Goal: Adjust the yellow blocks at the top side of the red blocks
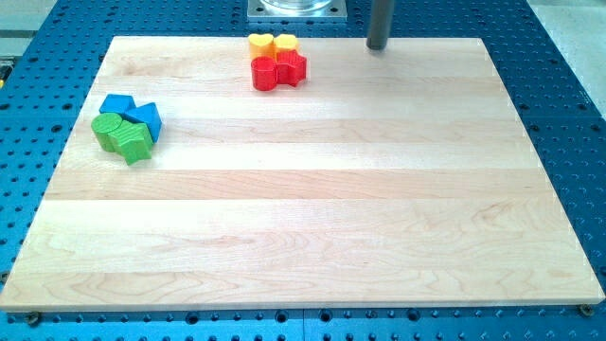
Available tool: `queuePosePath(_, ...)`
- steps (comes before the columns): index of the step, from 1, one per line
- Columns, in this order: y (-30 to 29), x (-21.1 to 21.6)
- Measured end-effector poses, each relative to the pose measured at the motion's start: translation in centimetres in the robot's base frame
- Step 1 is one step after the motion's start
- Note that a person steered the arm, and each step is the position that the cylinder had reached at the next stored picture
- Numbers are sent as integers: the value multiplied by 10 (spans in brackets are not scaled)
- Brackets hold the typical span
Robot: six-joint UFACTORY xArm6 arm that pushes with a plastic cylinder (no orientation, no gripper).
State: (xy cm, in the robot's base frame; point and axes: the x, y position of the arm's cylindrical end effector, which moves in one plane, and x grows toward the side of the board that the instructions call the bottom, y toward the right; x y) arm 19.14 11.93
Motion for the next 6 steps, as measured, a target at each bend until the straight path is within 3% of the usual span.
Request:
queuePosePath(2, -13, 1)
queuePosePath(6, -193, 8)
